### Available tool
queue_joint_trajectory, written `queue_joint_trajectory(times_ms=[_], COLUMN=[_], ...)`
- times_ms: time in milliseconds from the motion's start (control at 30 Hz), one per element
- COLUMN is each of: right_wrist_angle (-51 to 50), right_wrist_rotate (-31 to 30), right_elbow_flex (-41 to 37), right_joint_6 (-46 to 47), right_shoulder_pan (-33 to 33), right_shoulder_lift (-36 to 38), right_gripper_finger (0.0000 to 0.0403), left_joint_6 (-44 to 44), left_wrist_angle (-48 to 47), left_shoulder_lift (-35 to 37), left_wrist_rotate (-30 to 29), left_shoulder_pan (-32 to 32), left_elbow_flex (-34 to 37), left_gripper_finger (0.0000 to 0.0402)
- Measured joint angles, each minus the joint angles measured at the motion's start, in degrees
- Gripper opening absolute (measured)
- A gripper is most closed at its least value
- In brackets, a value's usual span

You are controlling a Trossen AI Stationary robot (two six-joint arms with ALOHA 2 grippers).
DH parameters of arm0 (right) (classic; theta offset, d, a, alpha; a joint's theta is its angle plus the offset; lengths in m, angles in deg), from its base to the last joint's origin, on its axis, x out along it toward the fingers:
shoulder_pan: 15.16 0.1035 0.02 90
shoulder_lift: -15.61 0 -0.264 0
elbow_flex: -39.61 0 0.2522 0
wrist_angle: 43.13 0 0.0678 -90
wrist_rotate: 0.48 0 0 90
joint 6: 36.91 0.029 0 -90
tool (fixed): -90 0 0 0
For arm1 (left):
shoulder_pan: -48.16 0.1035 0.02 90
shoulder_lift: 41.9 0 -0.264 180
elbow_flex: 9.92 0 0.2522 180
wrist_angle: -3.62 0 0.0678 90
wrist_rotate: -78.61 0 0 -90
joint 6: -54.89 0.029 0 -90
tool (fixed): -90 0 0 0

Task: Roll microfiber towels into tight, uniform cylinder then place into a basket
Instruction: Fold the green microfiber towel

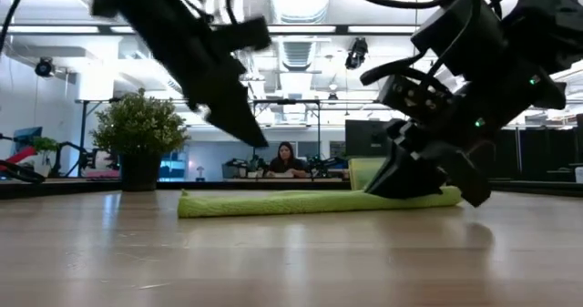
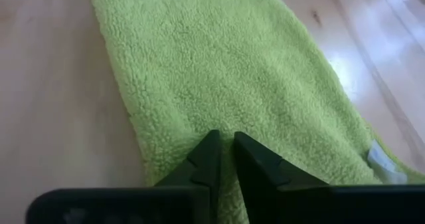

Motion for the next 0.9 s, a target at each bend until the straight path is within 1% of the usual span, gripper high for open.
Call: queue_joint_trajectory(times_ms=[33, 100, 233, 367, 433, 500, 667, 767, 833, 900], right_wrist_angle=[0.6, 2.4, 3.7, 3.8, 3.8, 4.2, 5.0, 5.6, 6.0, 6.3], right_wrist_rotate=[-0.2, -0.9, -1.2, -2.5, -3.6, -5.5, -7.0, -7.3, -7.4, -7.6], right_elbow_flex=[0.0, -0.1, -0.2, -0.5, -0.6, -0.7, -1.2, -1.6, -1.9, -2.1], right_joint_6=[0.2, 0.1, 0.2, -0.1, -0.1, 0.2, 1.0, 1.2, 1.2, 1.1], right_shoulder_pan=[0.0, 0.0, 0.1, 0.1, 0.1, 0.0, -0.3, -0.7, -0.9, -1.1], right_shoulder_lift=[-0.7, -2.0, -2.3, -1.9, -2.0, -2.5, -3.2, -3.4, -3.4, -3.4], right_gripper_finger=[0.0038, 0.0031, 0.0027, 0.0028, 0.0028, 0.0028, 0.0028, 0.0028, 0.0028, 0.0028], left_joint_6=[-1.3, -2.9, -8.7, -14.8, -15.3, -14.9, -13.6, -13.8, -14.0, -16.0], left_wrist_angle=[1.6, 0.7, 1.0, 3.0, 5.7, 11.0, 22.2, 24.4, 24.4, 24.4], left_shoulder_lift=[-1.0, -2.4, -5.5, -8.9, -10.8, -11.8, -12.6, -12.6, -12.6, -12.6], left_wrist_rotate=[0.1, 1.4, 7.0, 8.1, 8.1, 8.6, 12.8, 14.0, 14.0, 13.1], left_shoulder_pan=[0.3, 0.9, 1.2, 0.2, -0.6, -1.4, -2.9, -4.5, -5.6, -6.5], left_elbow_flex=[0.2, 1.2, 3.0, 3.4, 3.7, 3.7, 3.7, 3.7, 3.7, 3.7], left_gripper_finger=[0.0102, 0.0102, 0.0102, 0.0102, 0.0102, 0.0102, 0.0102, 0.0102, 0.0102, 0.0102])
